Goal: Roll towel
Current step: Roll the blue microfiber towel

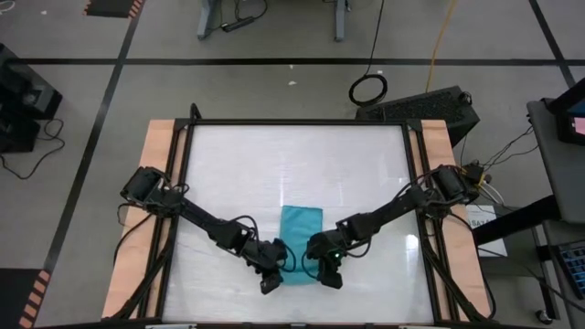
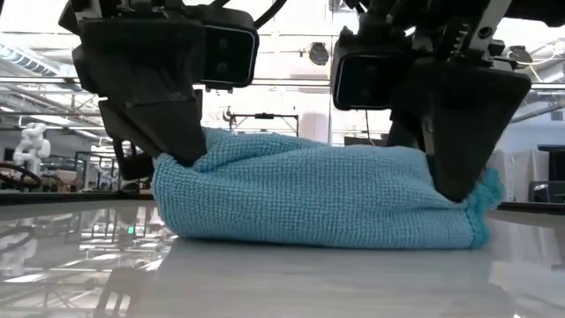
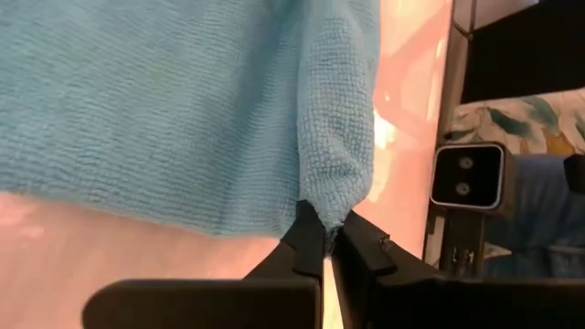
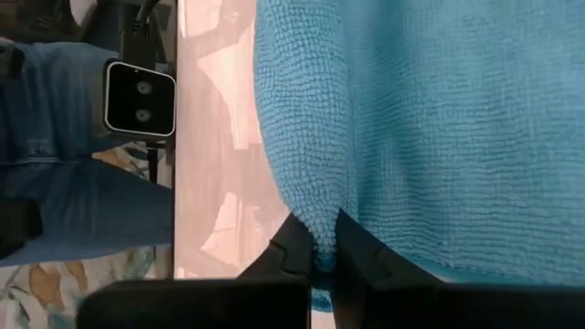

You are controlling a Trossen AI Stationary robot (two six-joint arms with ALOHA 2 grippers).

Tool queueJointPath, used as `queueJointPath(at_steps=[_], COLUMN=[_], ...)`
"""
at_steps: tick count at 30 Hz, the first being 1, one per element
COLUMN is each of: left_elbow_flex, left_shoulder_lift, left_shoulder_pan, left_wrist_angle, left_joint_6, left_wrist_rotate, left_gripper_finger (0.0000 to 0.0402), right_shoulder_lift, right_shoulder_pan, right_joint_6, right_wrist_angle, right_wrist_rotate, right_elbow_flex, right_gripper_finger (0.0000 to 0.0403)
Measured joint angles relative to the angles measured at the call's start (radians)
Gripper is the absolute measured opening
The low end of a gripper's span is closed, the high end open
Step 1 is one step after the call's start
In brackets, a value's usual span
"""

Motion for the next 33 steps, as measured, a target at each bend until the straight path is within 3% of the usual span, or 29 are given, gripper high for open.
queueJointPath(at_steps=[11, 22, 28, 33], left_elbow_flex=[0.000, -0.001, -0.018, -0.091], left_shoulder_lift=[0.004, 0.072, 0.075, 0.073], left_shoulder_pan=[0.000, 0.009, 0.008, 0.000], left_wrist_angle=[0.007, 0.152, 0.159, 0.230], left_joint_6=[-0.064, -0.115, -0.122, -0.182], left_wrist_rotate=[0.053, 0.156, 0.137, 0.146], left_gripper_finger=[0.0010, 0.0011, 0.0041, 0.0081], right_shoulder_lift=[0.010, 0.010, 0.010, 0.011], right_shoulder_pan=[0.008, 0.016, 0.018, 0.019], right_joint_6=[0.040, 0.050, 0.041, 0.033], right_wrist_angle=[0.040, 0.037, 0.020, 0.012], right_wrist_rotate=[-0.012, -0.030, -0.012, -0.009], right_elbow_flex=[0.000, -0.001, -0.002, -0.005], right_gripper_finger=[0.0004, 0.0004, 0.0006, 0.0039])
